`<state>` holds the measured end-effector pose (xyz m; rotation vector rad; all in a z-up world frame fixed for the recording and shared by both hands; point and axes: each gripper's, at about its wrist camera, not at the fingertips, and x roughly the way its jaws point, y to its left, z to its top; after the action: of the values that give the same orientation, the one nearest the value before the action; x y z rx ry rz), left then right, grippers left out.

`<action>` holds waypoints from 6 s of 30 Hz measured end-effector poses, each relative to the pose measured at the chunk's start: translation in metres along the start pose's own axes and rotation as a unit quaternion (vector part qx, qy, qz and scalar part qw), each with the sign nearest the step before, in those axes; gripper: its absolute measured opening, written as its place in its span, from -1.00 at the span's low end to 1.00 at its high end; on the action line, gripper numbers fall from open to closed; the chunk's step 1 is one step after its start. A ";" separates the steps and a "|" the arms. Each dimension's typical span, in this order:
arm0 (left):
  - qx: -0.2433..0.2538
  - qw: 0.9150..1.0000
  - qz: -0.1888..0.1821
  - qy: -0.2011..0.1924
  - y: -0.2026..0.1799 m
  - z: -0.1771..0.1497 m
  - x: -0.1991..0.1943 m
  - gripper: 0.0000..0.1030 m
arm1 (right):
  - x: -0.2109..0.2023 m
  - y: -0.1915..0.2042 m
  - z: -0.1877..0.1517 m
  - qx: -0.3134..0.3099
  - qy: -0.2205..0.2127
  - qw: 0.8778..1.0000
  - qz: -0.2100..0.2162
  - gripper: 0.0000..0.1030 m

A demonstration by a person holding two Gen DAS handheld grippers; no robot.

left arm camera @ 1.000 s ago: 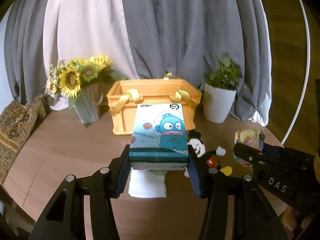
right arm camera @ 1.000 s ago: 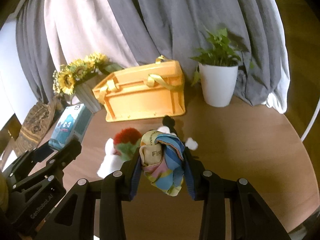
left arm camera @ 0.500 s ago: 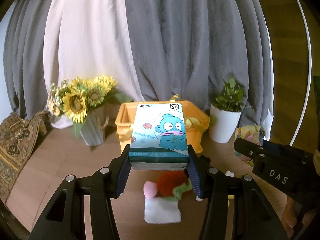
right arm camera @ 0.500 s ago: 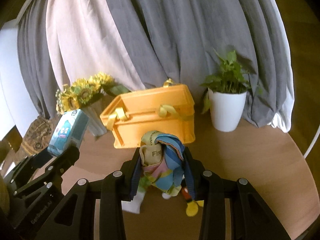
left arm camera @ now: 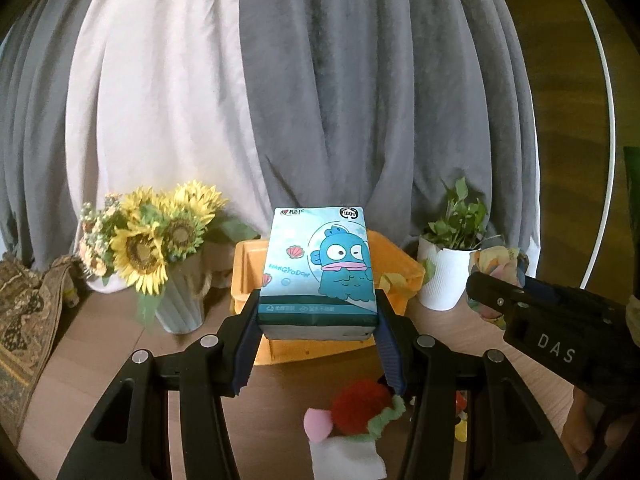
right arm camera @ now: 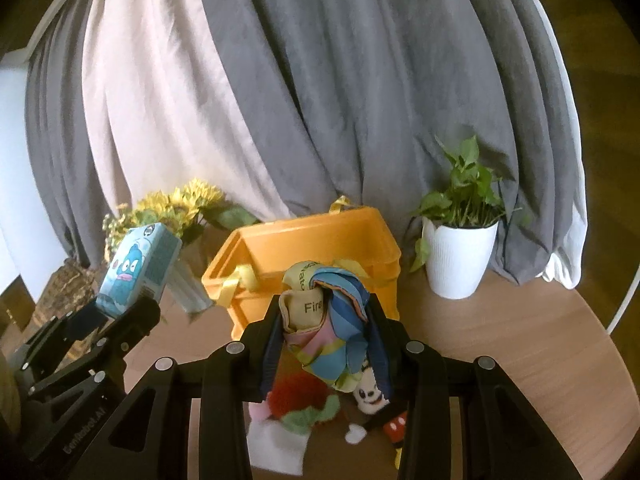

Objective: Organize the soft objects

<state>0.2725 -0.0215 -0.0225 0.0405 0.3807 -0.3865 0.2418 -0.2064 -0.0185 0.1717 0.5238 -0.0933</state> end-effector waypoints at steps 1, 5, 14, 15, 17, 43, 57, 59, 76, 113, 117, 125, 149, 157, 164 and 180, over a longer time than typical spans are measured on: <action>0.002 1.000 -0.004 0.000 0.002 0.001 0.002 0.00 | 0.000 0.002 0.001 0.002 -0.003 1.000 -0.003 -0.23; 0.008 1.000 -0.014 -0.002 0.009 0.006 0.009 0.00 | 0.003 0.008 0.005 0.009 -0.014 1.000 -0.017 -0.23; 0.006 1.000 -0.009 -0.008 0.014 0.019 0.026 0.00 | 0.016 0.013 0.022 0.008 -0.033 0.999 -0.022 -0.23; 0.004 1.000 -0.006 -0.008 0.014 0.021 0.028 0.00 | 0.018 0.014 0.023 0.007 -0.034 0.999 -0.021 -0.23; 0.004 1.000 -0.004 -0.009 0.014 0.024 0.033 0.00 | 0.022 0.013 0.029 0.003 -0.035 0.999 -0.017 -0.23; 0.019 1.000 0.015 -0.016 0.022 0.054 0.123 0.00 | 0.111 0.003 0.077 -0.007 -0.040 0.999 0.001 -0.23; 0.019 0.999 0.020 0.020 0.031 0.049 0.182 0.00 | 0.175 -0.003 0.083 -0.009 -0.004 1.000 -0.002 -0.23; 0.018 0.999 0.020 0.027 0.033 0.046 0.190 0.00 | 0.184 -0.004 0.082 -0.007 0.004 1.000 0.000 -0.23; 0.023 0.997 0.025 0.071 0.038 0.029 0.232 0.14 | 0.246 -0.014 0.072 -0.007 0.056 0.998 -0.003 -0.18; 0.000 0.998 0.066 0.018 0.018 0.048 0.106 0.39 | 0.131 -0.013 0.070 -0.004 0.004 1.000 -0.025 0.12; 0.001 0.998 0.068 0.015 0.015 0.046 0.090 0.39 | 0.115 -0.012 0.067 -0.005 -0.004 1.000 -0.026 0.12; 0.001 0.997 0.074 0.010 0.011 0.038 0.059 0.40 | 0.088 -0.006 0.057 -0.004 -0.010 1.000 -0.022 0.12; 0.014 0.994 0.110 0.017 -0.024 -0.001 -0.002 0.44 | 0.034 -0.016 0.018 -0.019 0.005 1.000 -0.001 0.21; 0.007 0.992 0.113 0.046 -0.038 -0.020 -0.002 0.44 | 0.025 -0.028 0.003 -0.035 0.018 0.999 0.001 0.21; 0.000 0.991 0.115 0.076 -0.050 -0.039 0.002 0.44 | 0.025 -0.042 -0.012 -0.029 0.045 0.999 0.011 0.21; -0.016 0.981 0.123 0.150 -0.061 -0.089 0.022 0.44 | 0.042 -0.055 -0.057 -0.048 0.114 0.992 0.018 0.21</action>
<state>0.2373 -0.0761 -0.1114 0.1136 0.6719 -0.1283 0.2430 -0.2518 -0.0958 0.0980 0.7508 -0.0135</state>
